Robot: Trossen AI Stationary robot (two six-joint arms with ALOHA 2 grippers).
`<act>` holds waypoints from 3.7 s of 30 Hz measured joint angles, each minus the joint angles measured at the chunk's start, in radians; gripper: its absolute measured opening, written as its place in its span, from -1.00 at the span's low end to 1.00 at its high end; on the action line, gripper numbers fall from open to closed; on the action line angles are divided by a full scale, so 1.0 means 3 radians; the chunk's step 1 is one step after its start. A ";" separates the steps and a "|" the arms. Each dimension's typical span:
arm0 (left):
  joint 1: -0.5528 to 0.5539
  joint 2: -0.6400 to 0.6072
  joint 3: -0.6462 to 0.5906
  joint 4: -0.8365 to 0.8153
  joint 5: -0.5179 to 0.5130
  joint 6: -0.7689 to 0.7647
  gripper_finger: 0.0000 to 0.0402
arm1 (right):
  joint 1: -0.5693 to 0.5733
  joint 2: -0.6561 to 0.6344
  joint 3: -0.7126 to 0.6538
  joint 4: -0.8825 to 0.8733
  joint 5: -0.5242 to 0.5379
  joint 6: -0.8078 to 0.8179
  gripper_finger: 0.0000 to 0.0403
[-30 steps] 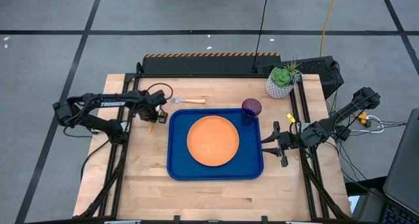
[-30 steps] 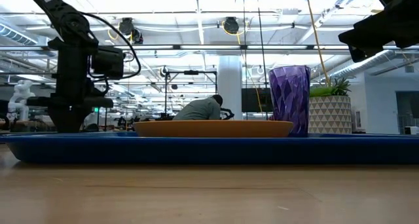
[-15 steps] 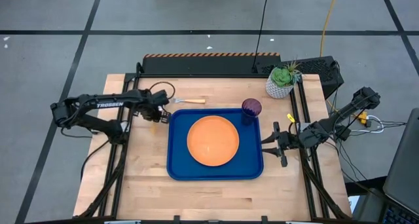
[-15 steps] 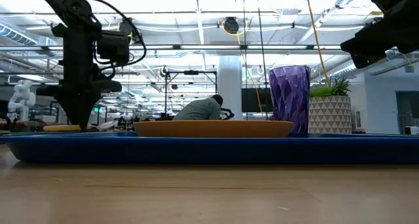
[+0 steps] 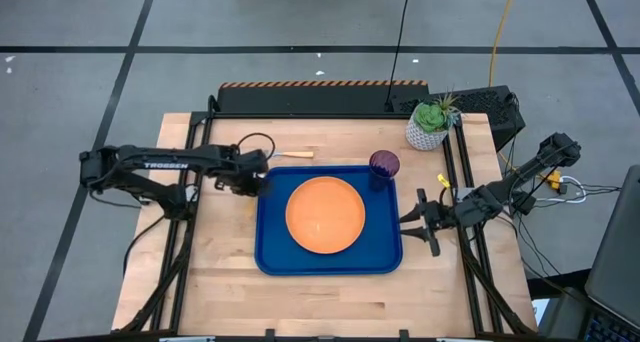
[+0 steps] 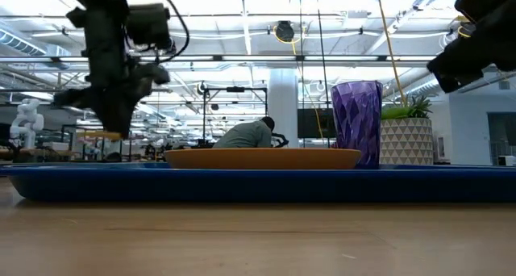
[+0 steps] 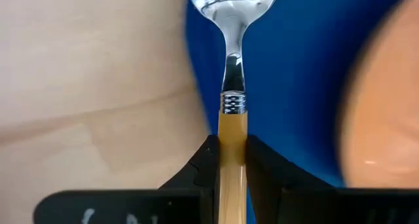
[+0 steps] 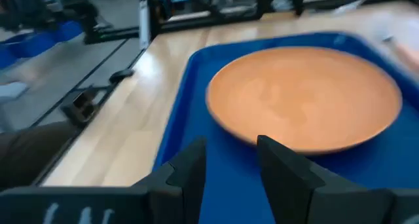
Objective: Pick and place plate/cup/fork/spoon on tray
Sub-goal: Put the orange spoon to the left of the orange plate on the blue tray, then put the orange fork to the left of the orange spoon on the blue tray
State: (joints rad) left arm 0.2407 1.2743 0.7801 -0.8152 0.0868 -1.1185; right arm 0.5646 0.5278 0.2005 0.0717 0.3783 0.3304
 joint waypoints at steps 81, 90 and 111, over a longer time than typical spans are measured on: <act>0.0597 0.0389 0.0869 0.0291 -0.0801 0.3617 -0.27 | 0.0129 0.0055 0.0000 -0.0504 -0.1275 0.0080 -0.35; 0.1115 0.0917 0.1179 -0.0068 -0.0243 0.4485 -0.40 | 0.0125 0.0057 0.0000 -0.0328 -0.0899 0.0372 -0.35; 0.1300 0.1735 0.1318 0.0221 -0.0290 0.5481 0.02 | 0.0122 0.0057 0.0000 -0.0142 -0.0637 0.0485 -0.35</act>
State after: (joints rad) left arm 0.6306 1.7947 1.1753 -0.7488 -0.0002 0.5259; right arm 0.6010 0.5449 0.2005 0.0290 0.1871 0.4761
